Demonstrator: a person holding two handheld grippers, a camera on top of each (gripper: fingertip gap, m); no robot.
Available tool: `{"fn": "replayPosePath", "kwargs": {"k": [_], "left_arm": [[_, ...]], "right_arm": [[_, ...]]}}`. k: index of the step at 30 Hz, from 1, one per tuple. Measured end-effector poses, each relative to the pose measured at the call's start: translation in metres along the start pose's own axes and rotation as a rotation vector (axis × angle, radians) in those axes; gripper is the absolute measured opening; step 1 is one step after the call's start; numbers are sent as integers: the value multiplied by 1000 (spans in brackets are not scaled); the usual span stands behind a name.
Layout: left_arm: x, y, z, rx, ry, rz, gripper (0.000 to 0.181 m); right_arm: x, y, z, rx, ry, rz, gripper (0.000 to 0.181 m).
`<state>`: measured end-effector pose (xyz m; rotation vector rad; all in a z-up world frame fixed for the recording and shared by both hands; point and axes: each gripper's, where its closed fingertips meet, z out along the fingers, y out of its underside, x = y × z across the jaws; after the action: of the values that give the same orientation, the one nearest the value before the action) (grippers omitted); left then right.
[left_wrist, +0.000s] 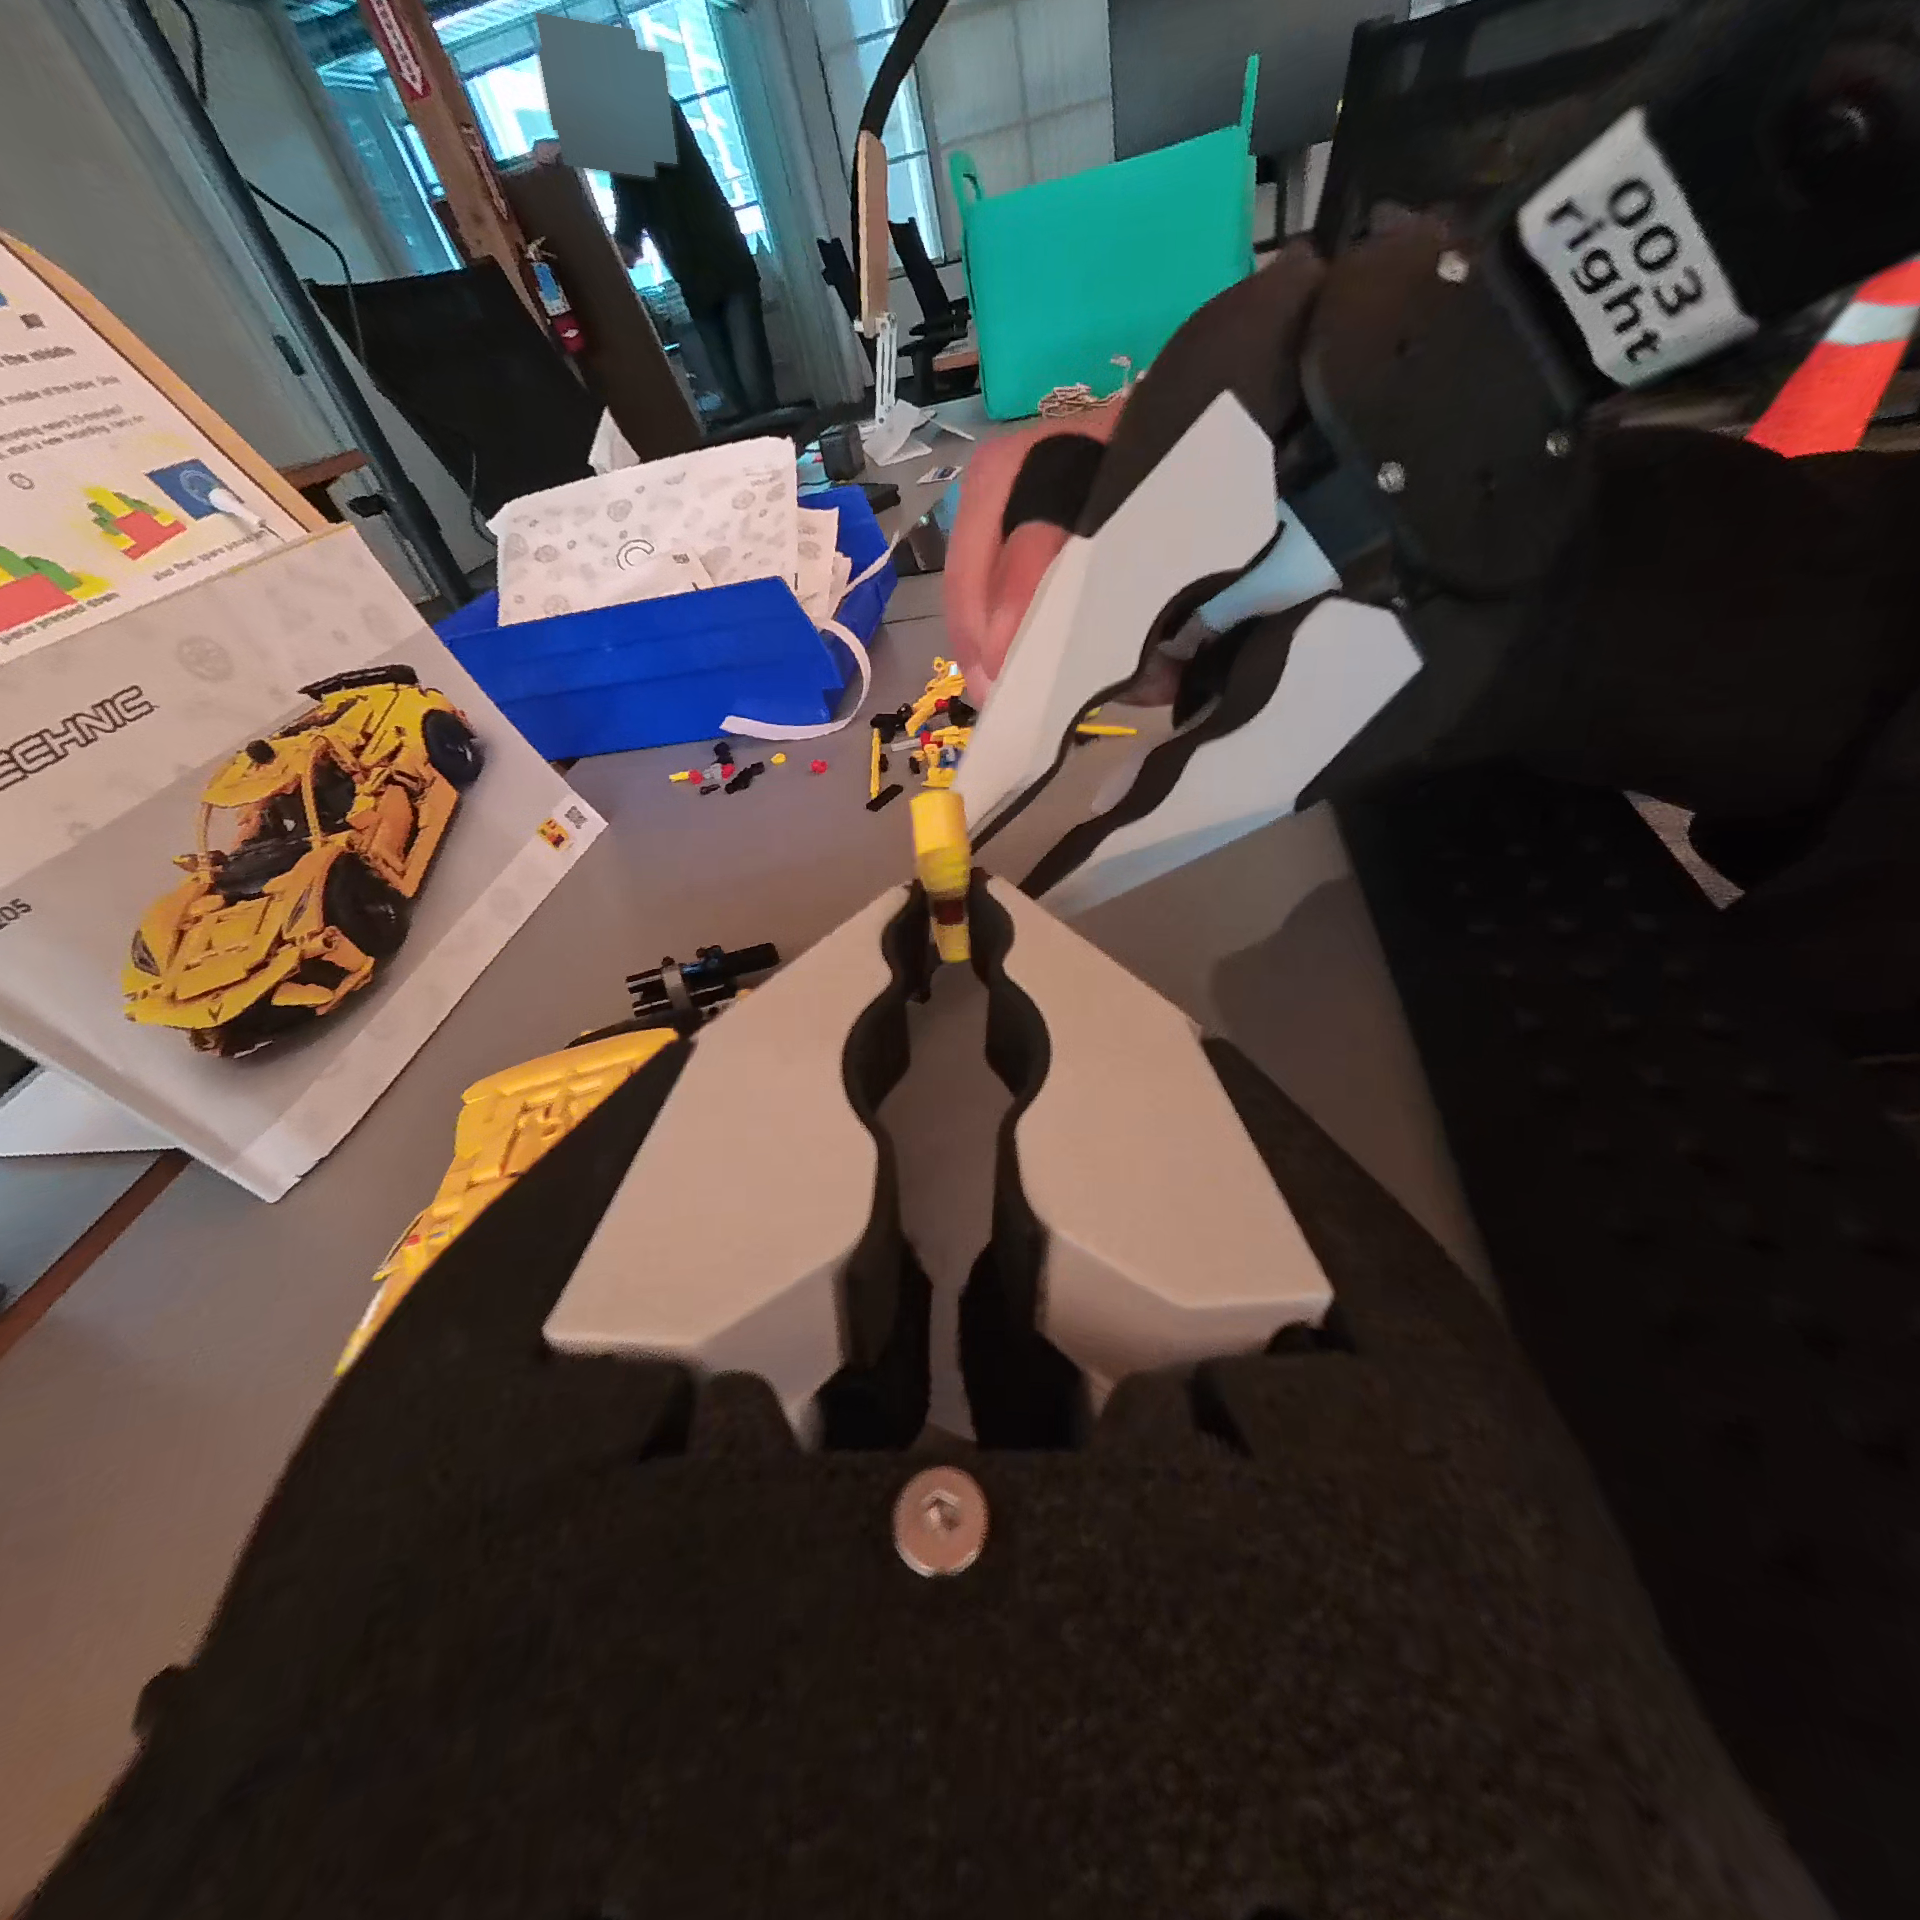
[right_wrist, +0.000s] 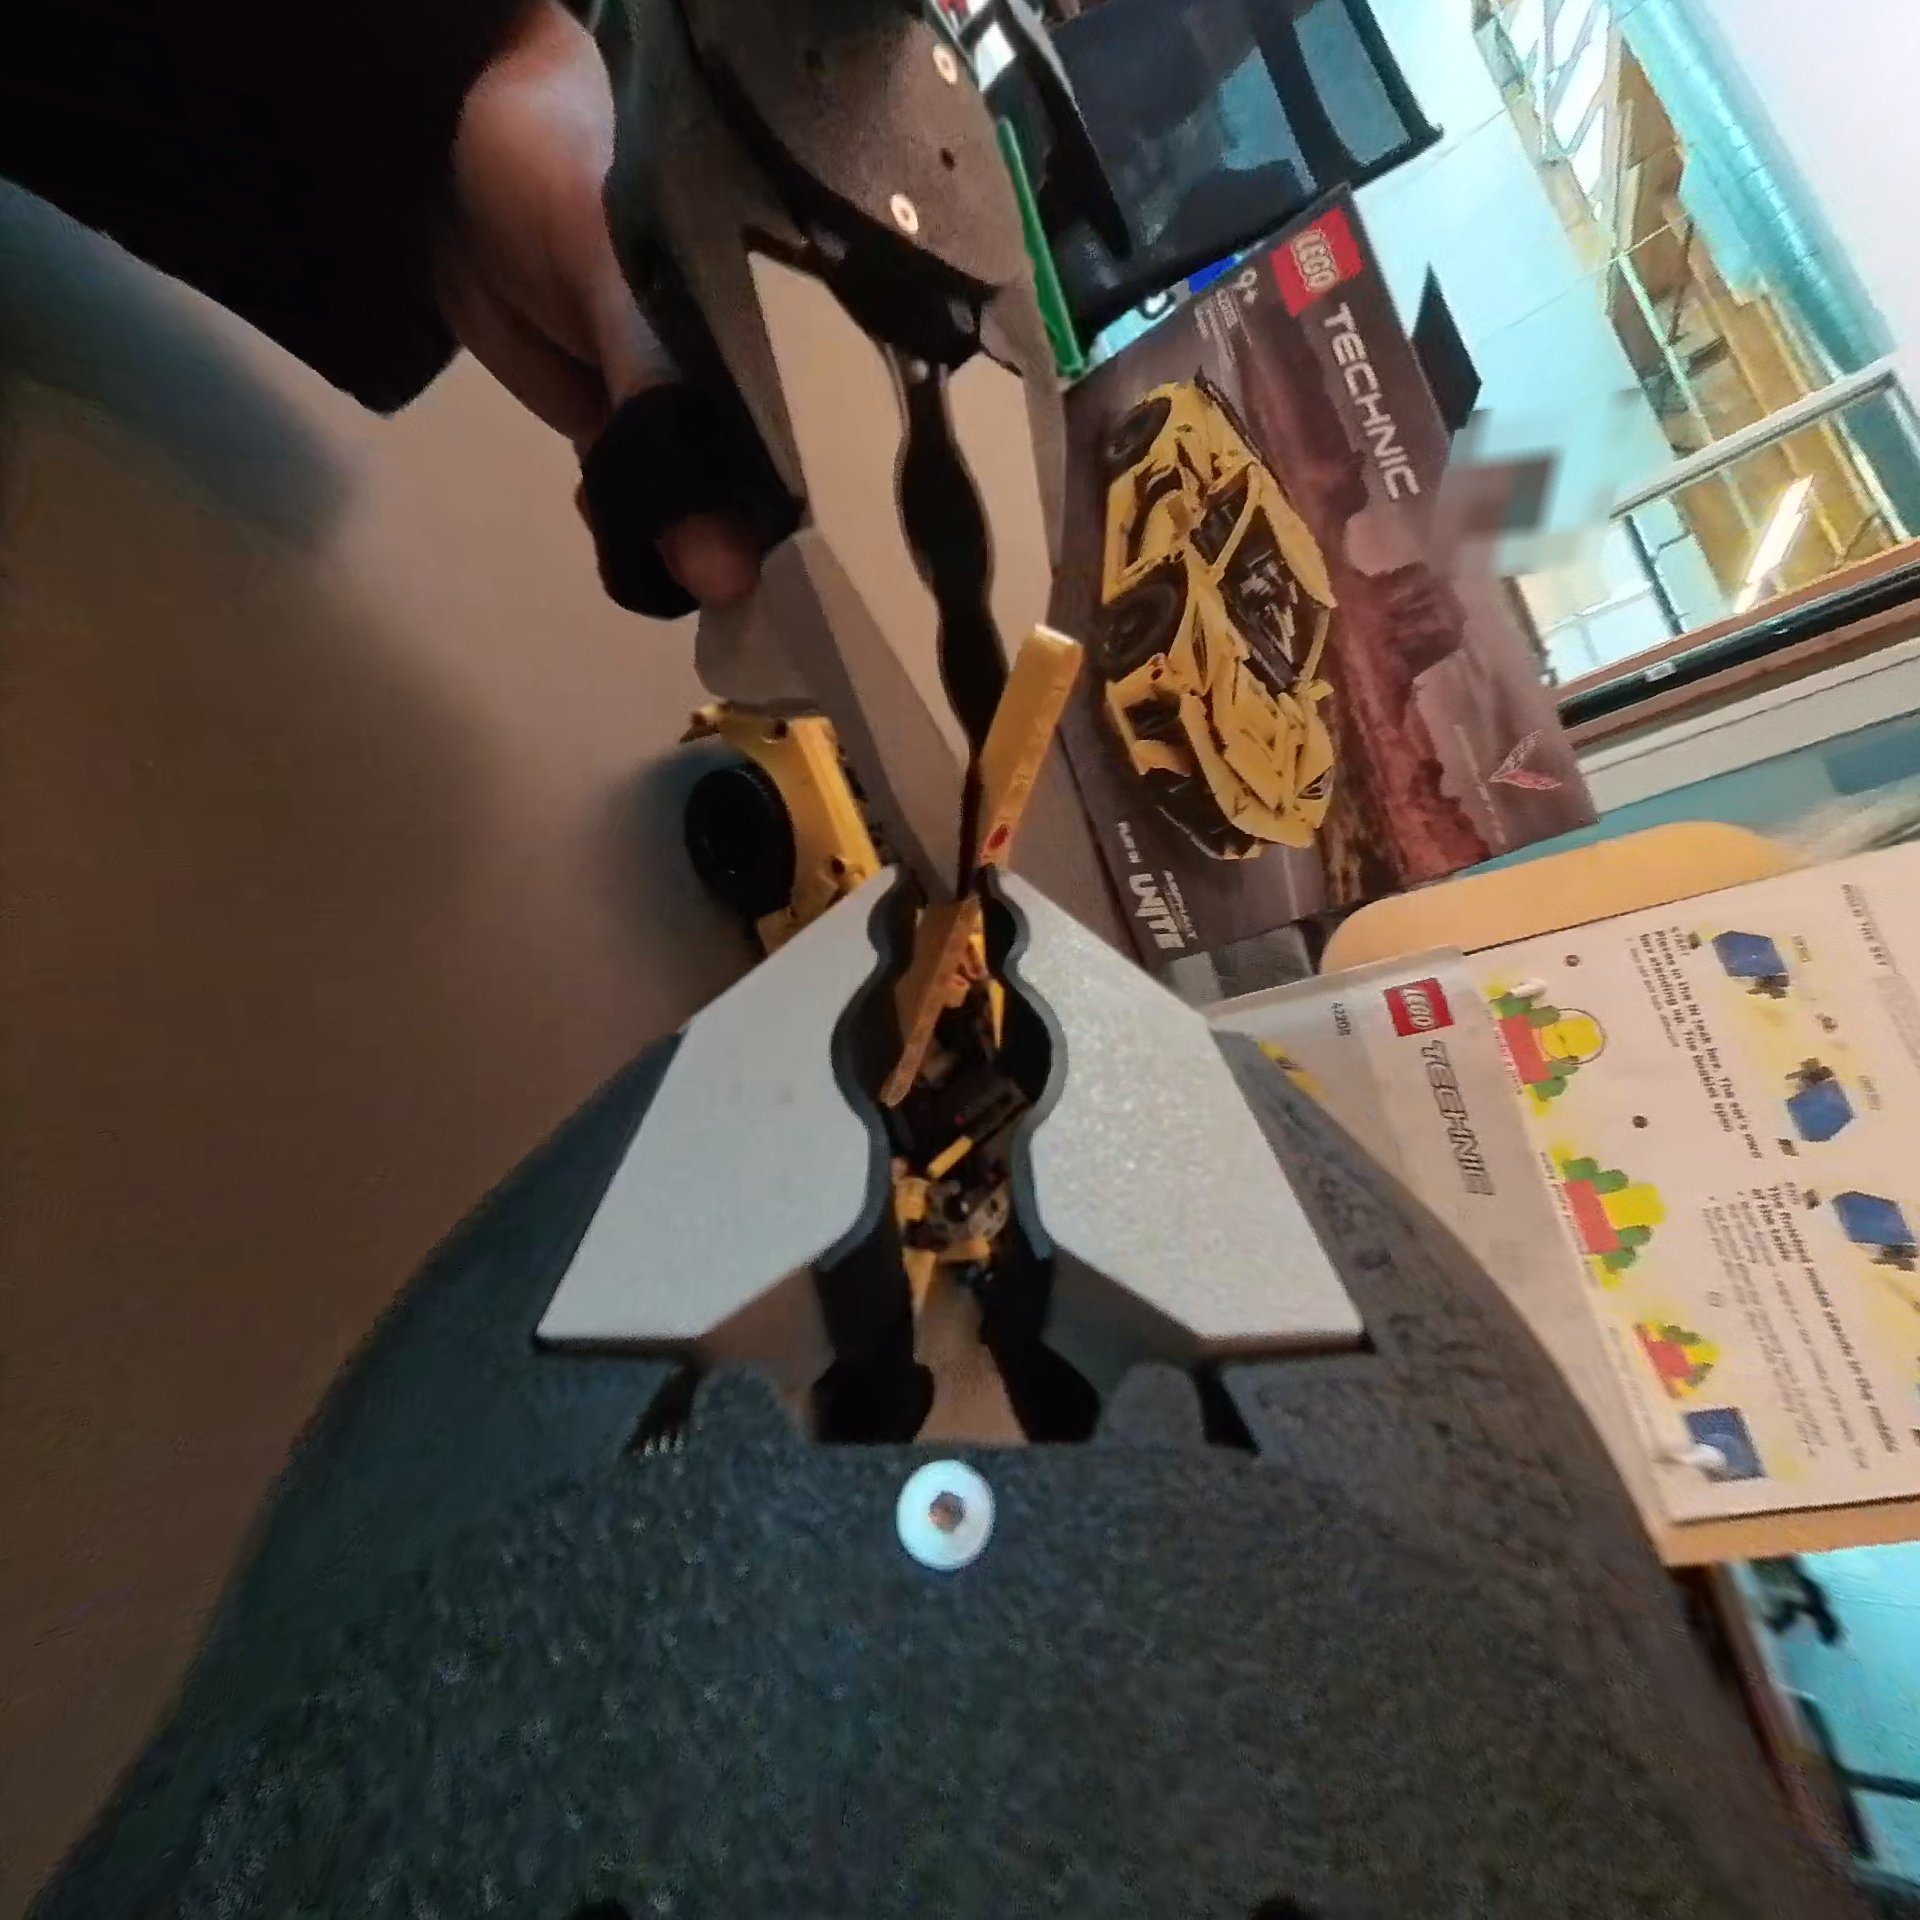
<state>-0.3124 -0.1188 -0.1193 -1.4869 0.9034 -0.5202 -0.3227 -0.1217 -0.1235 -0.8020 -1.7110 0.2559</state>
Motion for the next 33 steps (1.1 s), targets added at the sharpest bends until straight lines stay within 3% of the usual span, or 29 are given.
{"fn": "replayPosePath", "kwargs": {"k": [4, 15, 18, 22, 29, 33], "left_arm": [[4, -7, 0, 48, 37, -53, 6], [4, -7, -1, 109, 111, -209, 6], [7, -24, -9, 210, 189, -279, 7], [11, -35, -15, 265, 209, -262, 6], [17, -36, -13, 251, 176, -161, 7], [20, -32, -9, 219, 172, -131, 7]], "right_arm": [[1, -5, -5, 84, -70, 190, 10], [1, -6, -3, 196, -128, 352, 8], [8, -23, -12, 301, -172, 480, 10], [13, -48, -33, 430, -347, 663, 27], [13, -35, -37, 269, -349, 645, 27], [6, -41, -33, 259, -376, 632, 25]]}}
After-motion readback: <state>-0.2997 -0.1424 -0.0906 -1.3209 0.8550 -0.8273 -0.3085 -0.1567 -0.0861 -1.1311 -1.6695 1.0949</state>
